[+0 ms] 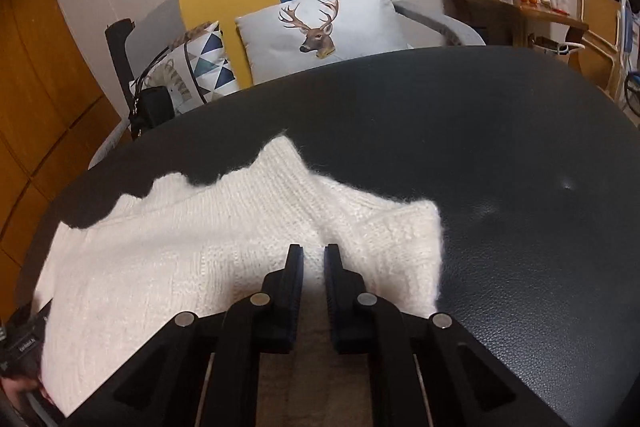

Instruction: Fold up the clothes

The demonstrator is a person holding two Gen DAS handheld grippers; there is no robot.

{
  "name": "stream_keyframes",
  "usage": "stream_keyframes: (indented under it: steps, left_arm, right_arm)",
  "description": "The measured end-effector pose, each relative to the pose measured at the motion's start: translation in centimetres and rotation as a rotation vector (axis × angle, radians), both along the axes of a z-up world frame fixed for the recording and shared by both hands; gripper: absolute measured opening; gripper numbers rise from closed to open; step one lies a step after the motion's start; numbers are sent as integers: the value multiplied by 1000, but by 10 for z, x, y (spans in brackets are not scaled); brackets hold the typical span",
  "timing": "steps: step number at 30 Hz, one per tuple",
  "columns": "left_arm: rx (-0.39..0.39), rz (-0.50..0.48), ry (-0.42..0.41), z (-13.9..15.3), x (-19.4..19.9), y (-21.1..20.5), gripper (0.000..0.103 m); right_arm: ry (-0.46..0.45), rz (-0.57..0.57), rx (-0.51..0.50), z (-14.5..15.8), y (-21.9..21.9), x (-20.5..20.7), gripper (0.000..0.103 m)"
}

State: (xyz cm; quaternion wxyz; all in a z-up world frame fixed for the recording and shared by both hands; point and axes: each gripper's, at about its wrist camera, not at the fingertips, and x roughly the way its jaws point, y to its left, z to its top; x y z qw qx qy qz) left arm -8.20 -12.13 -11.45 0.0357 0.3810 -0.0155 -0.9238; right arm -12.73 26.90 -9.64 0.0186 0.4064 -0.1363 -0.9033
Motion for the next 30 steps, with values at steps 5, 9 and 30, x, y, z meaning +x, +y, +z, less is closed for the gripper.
stream_keyframes:
  steps: [5,9,30]
  left_arm:
    - [15,0,6,0,-1,-3,98]
    - [18,0,12,1,-1,-4,98]
    - [35,2,2,3,1,-8,98]
  right_arm:
    - [44,23,-69,27,-14,29,15]
    - [-21,91,-26,18,-35,58,19]
    - [-37,87,11,2,-85,64,24]
